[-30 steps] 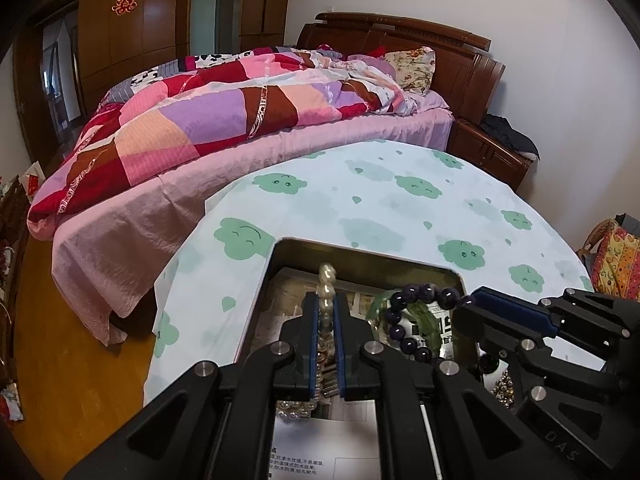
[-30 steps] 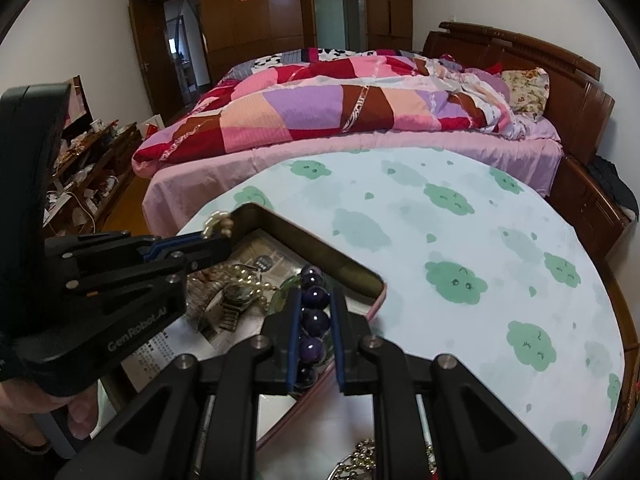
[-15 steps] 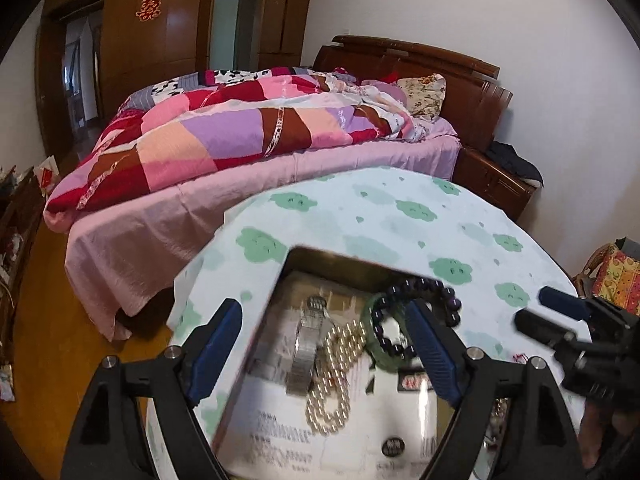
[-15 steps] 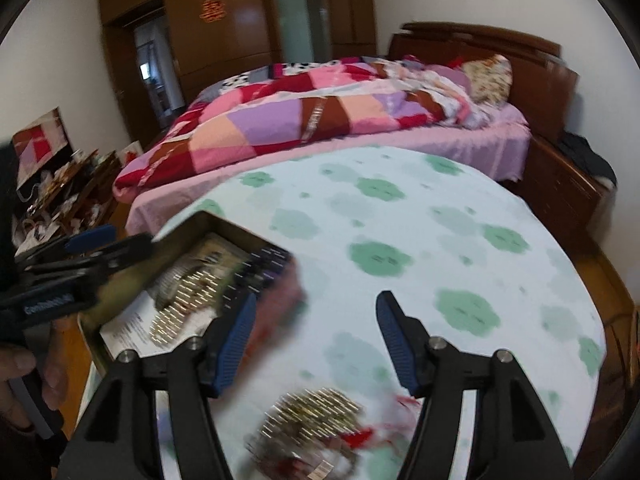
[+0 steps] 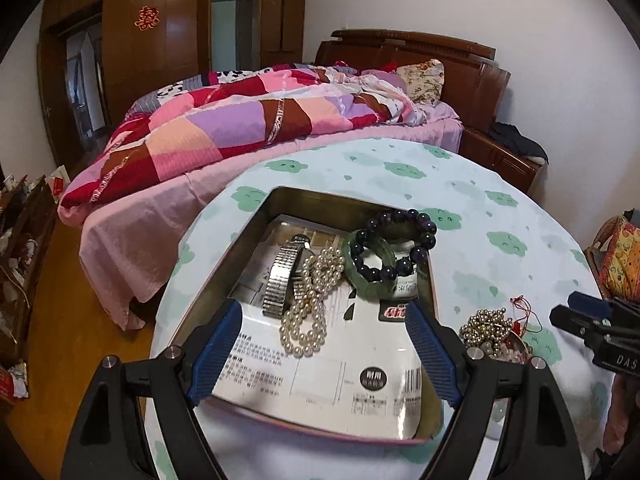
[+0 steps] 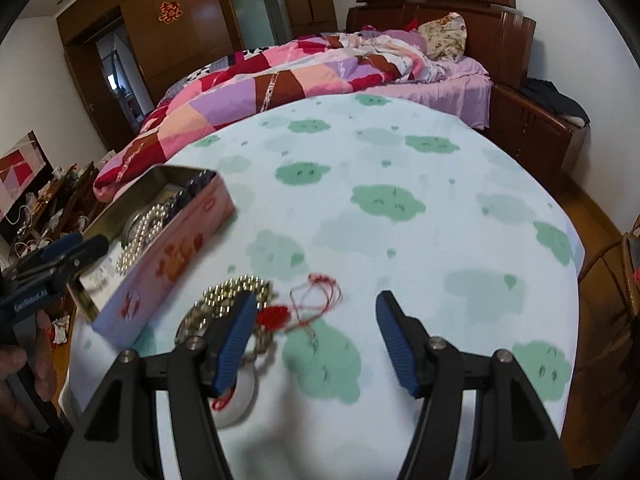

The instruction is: Organize jewelry

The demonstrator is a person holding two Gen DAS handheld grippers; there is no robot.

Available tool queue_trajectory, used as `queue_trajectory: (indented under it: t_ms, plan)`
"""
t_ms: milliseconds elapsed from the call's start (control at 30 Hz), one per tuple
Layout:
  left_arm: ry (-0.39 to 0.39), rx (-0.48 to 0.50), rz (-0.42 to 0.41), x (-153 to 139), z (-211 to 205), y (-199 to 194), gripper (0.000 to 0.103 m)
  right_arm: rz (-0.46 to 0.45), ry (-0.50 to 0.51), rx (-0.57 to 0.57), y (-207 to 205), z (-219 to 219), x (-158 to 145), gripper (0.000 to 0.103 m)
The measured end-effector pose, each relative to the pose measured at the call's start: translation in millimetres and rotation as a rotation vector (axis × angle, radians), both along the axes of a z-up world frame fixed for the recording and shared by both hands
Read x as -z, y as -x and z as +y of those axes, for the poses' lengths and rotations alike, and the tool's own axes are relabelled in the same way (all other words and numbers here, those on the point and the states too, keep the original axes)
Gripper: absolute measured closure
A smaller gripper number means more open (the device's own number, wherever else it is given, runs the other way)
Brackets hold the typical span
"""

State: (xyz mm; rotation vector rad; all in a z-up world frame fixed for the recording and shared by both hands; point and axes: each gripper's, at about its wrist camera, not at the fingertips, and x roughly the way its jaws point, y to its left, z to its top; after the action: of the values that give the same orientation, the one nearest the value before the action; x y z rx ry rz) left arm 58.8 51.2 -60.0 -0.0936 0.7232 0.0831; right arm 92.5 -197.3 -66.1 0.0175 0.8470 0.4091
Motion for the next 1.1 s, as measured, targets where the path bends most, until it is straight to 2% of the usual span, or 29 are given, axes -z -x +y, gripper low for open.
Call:
queue_trajectory:
  t_ms: [233, 333, 500, 533, 633, 933, 1100]
  plan:
    - [0.021, -0.023, 0.018, 7, -1, 2, 0.019, 0.028, -0.020, -0.077, 13, 13, 2, 0.064]
    - [0.015, -0.021, 0.024, 11, -5, 2, 0.019, 0.069, -0.024, -0.112, 11, 26, 8, 0.073]
    - [0.018, -0.013, 0.029, 14, -8, 3, 0.019, 0.115, -0.008, -0.154, 8, 46, 22, 0.078]
    - [0.016, -0.012, 0.029, 14, -9, 3, 0.019, 0.116, -0.012, -0.148, 8, 45, 23, 0.085]
    - [0.016, -0.010, 0.028, 14, -11, 4, 0.019, 0.116, -0.048, -0.148, 9, 38, 20, 0.094]
    - [0.023, -0.002, 0.009, 7, -16, 7, 0.019, 0.035, -0.156, -0.030, 10, 1, 0, 0.095]
    - [0.021, 0.059, 0.002, 2, -32, 9, 0.019, 0.019, -0.228, 0.044, 3, -25, -8, 0.095]
